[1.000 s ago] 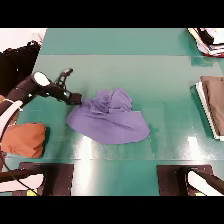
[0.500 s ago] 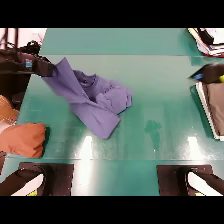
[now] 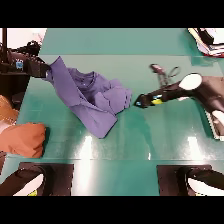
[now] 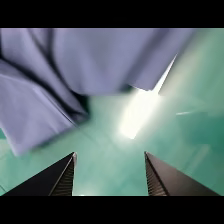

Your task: Fold the shirts.

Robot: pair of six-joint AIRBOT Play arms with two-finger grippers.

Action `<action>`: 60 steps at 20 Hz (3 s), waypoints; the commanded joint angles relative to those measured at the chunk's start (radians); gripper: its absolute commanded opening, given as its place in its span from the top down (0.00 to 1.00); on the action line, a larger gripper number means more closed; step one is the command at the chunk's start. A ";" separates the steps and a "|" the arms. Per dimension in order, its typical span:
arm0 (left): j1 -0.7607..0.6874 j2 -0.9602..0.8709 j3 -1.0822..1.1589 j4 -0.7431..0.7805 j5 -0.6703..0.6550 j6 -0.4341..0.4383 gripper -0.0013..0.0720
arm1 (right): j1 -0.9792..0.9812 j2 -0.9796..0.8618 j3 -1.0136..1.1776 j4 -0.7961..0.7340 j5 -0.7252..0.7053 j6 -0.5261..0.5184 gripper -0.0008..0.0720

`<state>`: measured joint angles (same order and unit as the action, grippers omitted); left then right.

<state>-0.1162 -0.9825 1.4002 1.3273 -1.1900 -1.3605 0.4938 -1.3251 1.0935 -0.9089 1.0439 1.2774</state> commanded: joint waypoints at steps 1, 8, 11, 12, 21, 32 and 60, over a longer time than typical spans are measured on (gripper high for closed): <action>0.000 0.002 0.001 0.002 -0.010 -0.002 0.95 | 0.156 -0.152 0.097 0.052 -0.106 -0.049 0.32; 0.000 0.002 0.001 0.002 -0.036 -0.002 0.95 | 0.233 -0.432 0.466 0.054 -0.081 -0.053 0.34; 0.000 0.002 0.001 0.002 -0.033 -0.001 0.95 | 0.233 -0.530 0.585 0.053 -0.002 -0.053 0.39; 0.000 0.002 0.001 0.002 -0.033 -0.001 0.95 | 0.234 -0.557 0.621 0.054 0.025 -0.053 0.39; 0.001 0.003 0.037 0.042 -0.071 -0.066 0.95 | 0.190 -0.585 0.798 0.042 0.094 -0.035 0.97; 0.000 0.005 0.688 0.243 -0.193 -0.171 0.95 | -0.338 0.033 0.801 0.042 0.224 -0.024 0.97; 0.000 -0.562 0.443 0.048 0.060 -0.140 0.95 | -0.495 -0.249 0.801 -0.298 0.390 0.157 0.97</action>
<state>-0.1154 -1.3556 1.8671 1.4055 -1.1316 -1.5234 -0.0952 -1.3975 1.8938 -1.1332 1.4456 1.4143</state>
